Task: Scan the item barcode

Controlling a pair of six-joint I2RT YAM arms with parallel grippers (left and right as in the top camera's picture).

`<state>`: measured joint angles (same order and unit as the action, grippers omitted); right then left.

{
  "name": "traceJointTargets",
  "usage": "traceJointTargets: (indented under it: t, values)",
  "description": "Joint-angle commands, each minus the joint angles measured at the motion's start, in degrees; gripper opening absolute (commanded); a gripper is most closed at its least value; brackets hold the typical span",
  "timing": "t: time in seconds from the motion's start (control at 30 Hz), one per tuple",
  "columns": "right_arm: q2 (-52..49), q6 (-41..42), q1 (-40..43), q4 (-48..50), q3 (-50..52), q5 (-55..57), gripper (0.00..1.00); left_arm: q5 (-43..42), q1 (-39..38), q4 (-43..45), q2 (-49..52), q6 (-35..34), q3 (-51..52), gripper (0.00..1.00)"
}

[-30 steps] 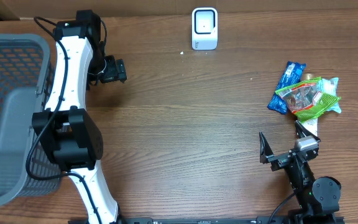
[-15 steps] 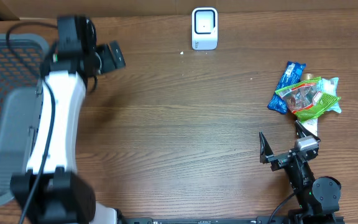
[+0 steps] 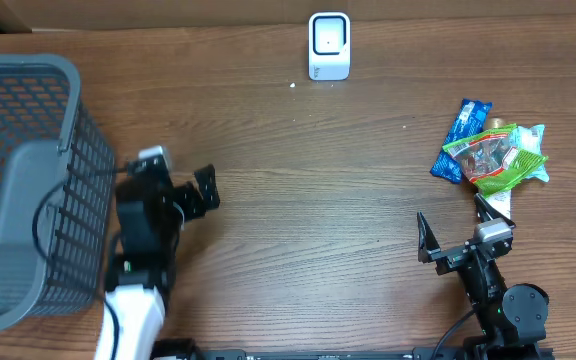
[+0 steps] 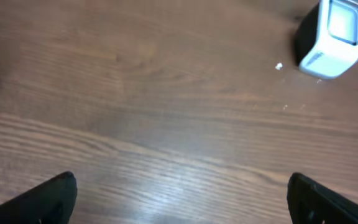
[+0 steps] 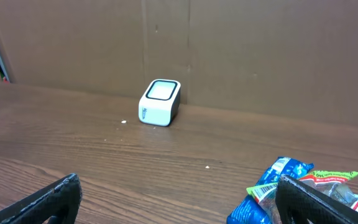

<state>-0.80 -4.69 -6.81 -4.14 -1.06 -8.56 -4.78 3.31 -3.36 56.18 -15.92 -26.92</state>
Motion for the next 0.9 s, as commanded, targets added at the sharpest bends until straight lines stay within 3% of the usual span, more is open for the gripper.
traceJointTargets:
  t: [0.0,0.57,0.87]
  values:
    - [0.63,0.26,-0.31,0.26,0.61,0.15,1.0,-0.28,-0.44,3.41,-9.51,0.72,7.58,1.0]
    - [0.63,0.24,-0.31,0.26,0.61,0.15,1.0,0.9,-0.44,4.28,-38.75,3.19,20.81,1.0]
    - [0.63,0.26,-0.31,0.26,0.61,0.15,1.0,-1.49,-0.46,4.04,-46.84,11.8,24.92,1.0]
